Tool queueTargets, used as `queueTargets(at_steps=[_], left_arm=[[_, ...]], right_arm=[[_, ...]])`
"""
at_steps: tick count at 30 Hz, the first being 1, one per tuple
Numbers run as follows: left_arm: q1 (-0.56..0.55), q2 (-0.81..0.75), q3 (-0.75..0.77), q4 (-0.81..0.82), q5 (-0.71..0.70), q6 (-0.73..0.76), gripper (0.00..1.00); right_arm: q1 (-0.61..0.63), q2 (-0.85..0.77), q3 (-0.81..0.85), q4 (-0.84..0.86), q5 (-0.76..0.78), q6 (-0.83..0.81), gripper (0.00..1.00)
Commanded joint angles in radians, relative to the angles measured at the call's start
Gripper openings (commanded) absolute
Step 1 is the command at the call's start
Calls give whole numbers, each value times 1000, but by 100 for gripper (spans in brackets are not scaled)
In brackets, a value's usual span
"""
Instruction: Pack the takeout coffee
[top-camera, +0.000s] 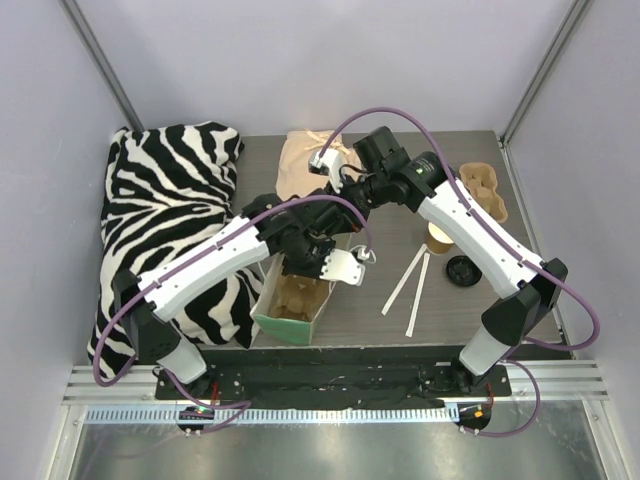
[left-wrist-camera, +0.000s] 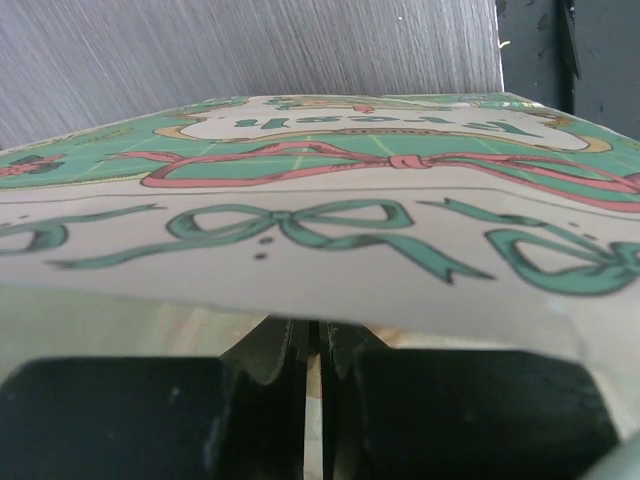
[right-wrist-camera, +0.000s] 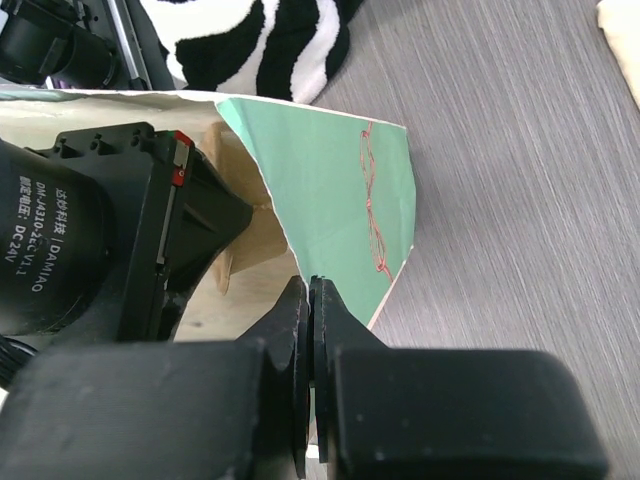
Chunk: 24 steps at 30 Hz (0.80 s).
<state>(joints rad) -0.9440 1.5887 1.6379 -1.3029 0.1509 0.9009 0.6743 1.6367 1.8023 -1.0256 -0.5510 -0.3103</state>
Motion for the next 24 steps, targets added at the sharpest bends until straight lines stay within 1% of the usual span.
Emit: queueTargets(at_steps=[1, 5, 8, 11, 13, 14, 17, 19, 23, 24], left_arm=[[1, 20, -12, -1, 26, -7, 1], [1, 13, -59, 40, 15, -11, 2], [4, -12, -104, 117, -8, -30, 6], [2, -51, -141, 191, -26, -39, 13], [4, -73, -161, 243, -33, -39, 22], [4, -85, -164, 258, -33, -48, 29], [2, -128, -170, 306, -36, -65, 38], [2, -150, -165, 326, -39, -73, 41], [-6, -191, -162, 350, -48, -89, 51], [-9, -212, -165, 364, -51, -95, 52]], right_arm=[[19, -15, 6, 18, 10, -3, 1], [21, -18, 9, 18, 6, 2, 1], [21, -20, 6, 18, 2, 2, 1], [21, -21, 0, 19, -3, 2, 1], [21, -20, -3, 18, -4, 0, 1], [21, -21, -3, 19, -4, 0, 1], [21, -18, -4, 21, -6, 0, 1], [21, -20, -6, 21, -6, 2, 2], [19, -20, -4, 22, 6, 2, 1], [21, -20, -4, 21, 10, 2, 1]])
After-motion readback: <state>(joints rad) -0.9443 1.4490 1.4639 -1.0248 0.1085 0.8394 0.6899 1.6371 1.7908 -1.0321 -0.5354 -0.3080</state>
